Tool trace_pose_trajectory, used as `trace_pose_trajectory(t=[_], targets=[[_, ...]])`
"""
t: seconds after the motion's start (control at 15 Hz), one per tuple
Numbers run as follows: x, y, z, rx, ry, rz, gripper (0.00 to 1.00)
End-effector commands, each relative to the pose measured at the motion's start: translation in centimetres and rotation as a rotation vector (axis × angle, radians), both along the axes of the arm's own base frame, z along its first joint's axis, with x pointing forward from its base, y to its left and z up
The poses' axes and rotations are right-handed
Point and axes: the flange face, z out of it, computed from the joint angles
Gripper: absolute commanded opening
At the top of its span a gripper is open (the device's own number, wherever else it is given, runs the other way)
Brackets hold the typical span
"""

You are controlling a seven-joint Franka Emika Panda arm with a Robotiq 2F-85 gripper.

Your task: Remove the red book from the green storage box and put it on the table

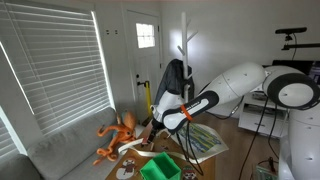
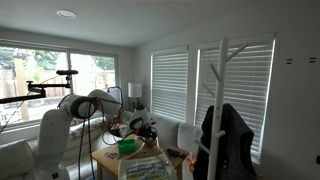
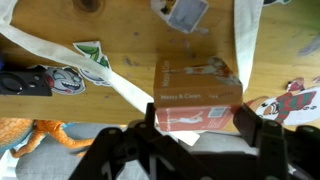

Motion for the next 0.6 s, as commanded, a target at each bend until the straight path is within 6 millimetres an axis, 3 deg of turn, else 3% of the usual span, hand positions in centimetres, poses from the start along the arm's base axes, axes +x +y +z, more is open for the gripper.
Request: trace_pose_trajectory(t=[0.0,0.33,0.4,0.53], targets=[[-2.8,-2.1,0.0,-0.081,0.070,-0.010,0.53],[-6.1,-3.7,-2.4,-0.198,0.306,0.022,0.53],[-6.4,-3.6,-1.9,-0.193,0.309,0.028,0.94],[-6.6,-3.7,0.5,-0.145,0.249,0.015,1.00]])
